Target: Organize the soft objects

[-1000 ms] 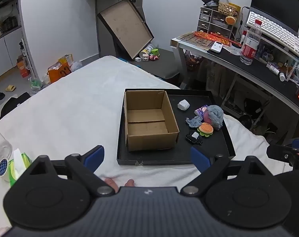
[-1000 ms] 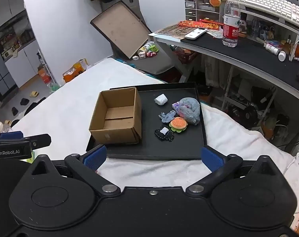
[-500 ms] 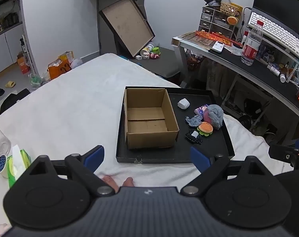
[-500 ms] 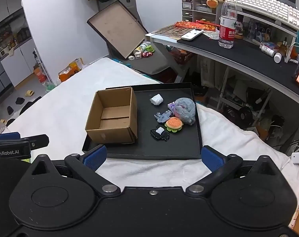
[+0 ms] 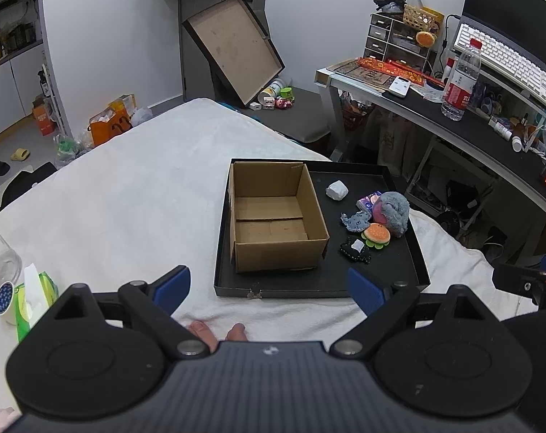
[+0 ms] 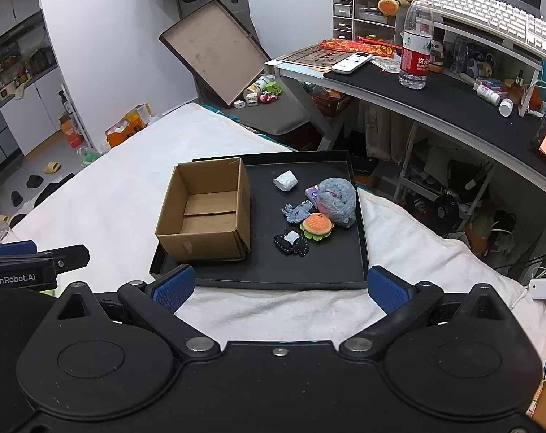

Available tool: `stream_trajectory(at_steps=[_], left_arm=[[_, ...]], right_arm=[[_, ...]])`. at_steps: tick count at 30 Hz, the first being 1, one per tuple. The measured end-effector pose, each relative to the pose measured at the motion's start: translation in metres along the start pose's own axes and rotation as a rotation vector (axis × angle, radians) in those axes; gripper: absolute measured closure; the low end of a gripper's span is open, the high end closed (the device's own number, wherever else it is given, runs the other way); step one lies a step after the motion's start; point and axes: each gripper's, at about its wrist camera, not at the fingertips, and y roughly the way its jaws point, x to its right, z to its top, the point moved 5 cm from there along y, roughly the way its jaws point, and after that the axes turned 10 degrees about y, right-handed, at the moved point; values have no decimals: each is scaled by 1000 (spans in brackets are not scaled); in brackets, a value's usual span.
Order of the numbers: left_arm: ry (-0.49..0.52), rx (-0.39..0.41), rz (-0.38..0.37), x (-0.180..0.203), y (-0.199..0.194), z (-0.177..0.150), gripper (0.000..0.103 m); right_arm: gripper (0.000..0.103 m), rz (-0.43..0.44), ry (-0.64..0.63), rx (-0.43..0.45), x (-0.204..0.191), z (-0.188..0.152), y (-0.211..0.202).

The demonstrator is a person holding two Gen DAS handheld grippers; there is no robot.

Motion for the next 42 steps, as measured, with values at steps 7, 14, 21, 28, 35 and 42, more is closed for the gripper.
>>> stream_trajectory(at_steps=[7, 14, 21, 28, 35, 42], left_arm=[[1, 1, 0, -1, 0, -1, 10], [0, 1, -1, 0, 0, -1, 10], [1, 2, 0, -1, 0, -1, 10], [0, 2, 0, -1, 0, -1, 10], [0, 2, 0, -1, -1, -1, 10], [1, 2, 1, -2, -1, -1, 10]], right_arm=[[0, 1, 3, -2, -1, -1, 0], [0, 2, -1, -2, -1, -3, 1], [0, 0, -2, 0, -1, -3, 0], [0, 4, -1, -3, 0, -3, 0], [0, 1, -2, -4, -1, -2, 0], [0, 2, -1, -5, -1, -2, 0]])
